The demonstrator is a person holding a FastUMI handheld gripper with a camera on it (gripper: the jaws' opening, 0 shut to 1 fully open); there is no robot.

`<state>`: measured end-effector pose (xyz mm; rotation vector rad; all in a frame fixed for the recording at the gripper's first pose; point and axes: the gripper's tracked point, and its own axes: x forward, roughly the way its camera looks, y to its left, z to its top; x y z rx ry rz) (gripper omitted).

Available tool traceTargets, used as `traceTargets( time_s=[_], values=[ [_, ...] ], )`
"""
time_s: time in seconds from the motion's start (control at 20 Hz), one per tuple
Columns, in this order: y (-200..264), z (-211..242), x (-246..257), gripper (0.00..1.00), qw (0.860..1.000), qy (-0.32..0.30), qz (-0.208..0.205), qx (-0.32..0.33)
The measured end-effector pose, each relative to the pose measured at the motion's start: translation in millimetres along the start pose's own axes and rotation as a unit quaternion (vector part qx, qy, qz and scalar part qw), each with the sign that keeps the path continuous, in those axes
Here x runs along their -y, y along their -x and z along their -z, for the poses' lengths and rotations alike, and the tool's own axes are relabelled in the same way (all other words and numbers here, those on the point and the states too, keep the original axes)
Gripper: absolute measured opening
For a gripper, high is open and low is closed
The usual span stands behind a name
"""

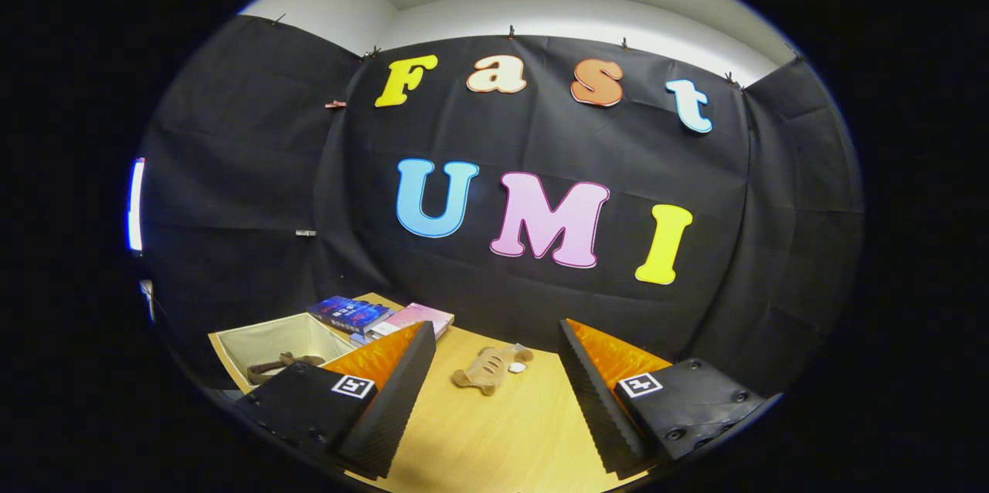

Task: Open the storage box then place both shoes into the box .Put the left shoe in first, then the right shoe, with the right side of both shoes facing outward in a uniform manner.

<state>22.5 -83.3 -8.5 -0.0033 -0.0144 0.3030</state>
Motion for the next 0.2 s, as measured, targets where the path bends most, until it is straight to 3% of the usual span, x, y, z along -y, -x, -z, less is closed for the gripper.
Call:
traceTargets(
  time_s=[0.2],
  values=[
    [12.4, 10.7, 1.6, 0.98, 1.000, 0.009, -0.015, 0.011]
  ],
)
